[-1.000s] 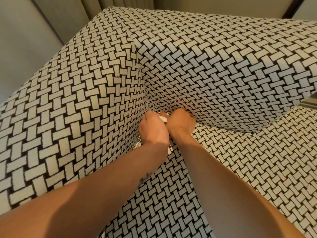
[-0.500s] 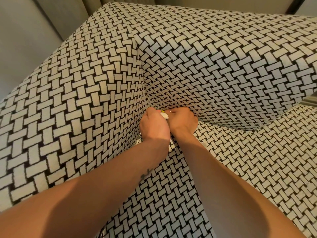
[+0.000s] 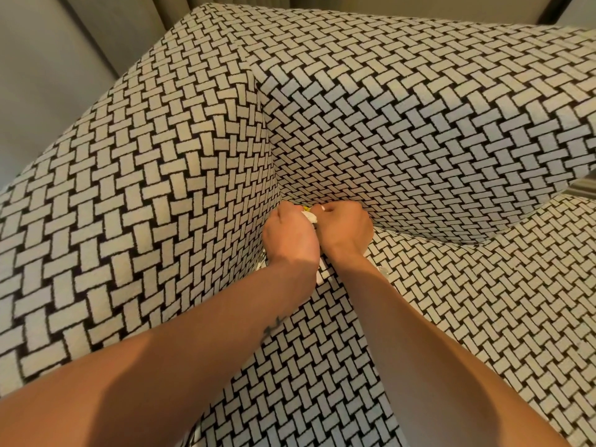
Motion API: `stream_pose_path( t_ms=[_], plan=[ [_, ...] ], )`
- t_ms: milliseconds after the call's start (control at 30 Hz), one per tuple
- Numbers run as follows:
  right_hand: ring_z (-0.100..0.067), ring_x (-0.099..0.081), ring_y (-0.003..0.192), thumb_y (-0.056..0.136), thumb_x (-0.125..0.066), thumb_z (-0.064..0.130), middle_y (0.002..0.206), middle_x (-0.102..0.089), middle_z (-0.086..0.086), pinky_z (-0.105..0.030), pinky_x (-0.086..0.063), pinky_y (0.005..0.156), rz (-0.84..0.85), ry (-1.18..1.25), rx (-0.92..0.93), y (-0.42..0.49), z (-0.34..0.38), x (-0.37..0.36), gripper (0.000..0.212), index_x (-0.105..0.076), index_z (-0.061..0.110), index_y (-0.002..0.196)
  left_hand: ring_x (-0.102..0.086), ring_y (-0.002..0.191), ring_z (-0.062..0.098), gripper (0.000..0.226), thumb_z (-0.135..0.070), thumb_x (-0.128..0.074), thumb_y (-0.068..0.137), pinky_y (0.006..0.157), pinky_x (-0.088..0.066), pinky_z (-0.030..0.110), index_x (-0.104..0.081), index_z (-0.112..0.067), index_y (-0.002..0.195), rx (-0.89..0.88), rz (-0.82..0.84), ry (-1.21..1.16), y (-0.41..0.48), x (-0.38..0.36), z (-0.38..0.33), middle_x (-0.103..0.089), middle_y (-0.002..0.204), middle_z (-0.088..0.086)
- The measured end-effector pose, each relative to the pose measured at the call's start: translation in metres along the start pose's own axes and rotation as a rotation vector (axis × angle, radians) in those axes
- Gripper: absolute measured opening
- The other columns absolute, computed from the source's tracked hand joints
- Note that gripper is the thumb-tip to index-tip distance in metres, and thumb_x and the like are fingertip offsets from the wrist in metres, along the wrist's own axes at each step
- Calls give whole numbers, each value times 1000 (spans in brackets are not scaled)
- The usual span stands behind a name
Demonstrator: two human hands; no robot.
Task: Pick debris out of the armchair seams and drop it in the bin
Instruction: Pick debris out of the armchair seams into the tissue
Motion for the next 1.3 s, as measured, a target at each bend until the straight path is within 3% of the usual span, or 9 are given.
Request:
stream_pose_path(
  t_ms=[167,367,500,633,900,1000,1100,1200,1300],
  plan=[
    [-23,-51,51,90,-60,30,53,-59,0,-33,-41,54,-28,4,60,-5,4,6,36,-65,14,58,-66,95,30,36,-28,-34,97,84,-53,42,-68,-16,95,-17,-6,1,1,0,-1,-70,101,12],
    [-28,-65,86,106,-45,26,96,-72,-10,-38,-47,76,91,-320,252,-20,25,1,32,-69,7,97,-64,85,22,32,-26,-36,101,75,-53,35,-66,-15,97,-16,18,-23,1,-3,-1,-70,101,11],
    [-33,-68,99,104,-49,25,103,-70,-14,-35,-43,72,123,-306,210,-16,22,5,27,-65,4,98,-66,92,24,31,-24,-36,99,82,-54,38,-66,-17,97,-30,12,-15,0,-3,-3,-71,103,11],
    [-32,-67,100,105,-48,25,108,-70,-16,-38,-49,79,138,-353,226,-21,25,6,28,-65,2,102,-66,94,24,33,-24,-37,99,72,-47,31,-69,-16,102,-37,5,-22,0,-2,-3,-71,103,10],
    [-31,-64,111,104,-45,25,120,-66,-14,-36,-45,79,236,-473,188,-12,28,4,30,-63,5,115,-64,94,22,36,-26,-36,99,70,-42,31,-70,-18,106,-58,-2,-26,-1,-2,-6,-70,106,8],
    [-28,-64,110,101,-49,22,119,-67,-10,-34,-43,78,280,-484,129,-6,22,-2,22,-64,10,110,-62,90,22,37,-28,-36,100,66,-39,31,-70,-17,107,-67,1,-13,-4,-3,-6,-70,105,8],
    [-25,-62,108,97,-48,23,111,-70,-5,-37,-40,93,283,-494,77,-6,12,-11,13,-57,19,89,-60,83,19,35,-27,-37,99,63,-39,30,-70,-18,105,-52,12,-36,-5,-4,-7,-70,103,9],
    [-25,-59,110,98,-44,34,106,-70,-3,-40,-35,103,305,-439,-6,-2,5,-16,26,-61,19,84,-60,83,18,34,-27,-38,100,63,-39,30,-70,-17,107,-44,12,-34,-6,-4,-7,-70,101,7],
    [-24,-60,103,99,-42,46,96,-69,-2,-39,-34,100,389,-353,-85,5,-3,-22,38,-64,18,84,-61,88,20,34,-27,-39,99,69,-40,31,-71,-18,105,-50,-7,-28,-6,-1,-7,-70,103,7]
  ],
)
Point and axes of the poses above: each hand's wrist, its own y-axis towards the middle knuckle, its own x-axis out of the back of the hand, z = x × y, the point moved 10 cm from there along y, towards the middle knuckle
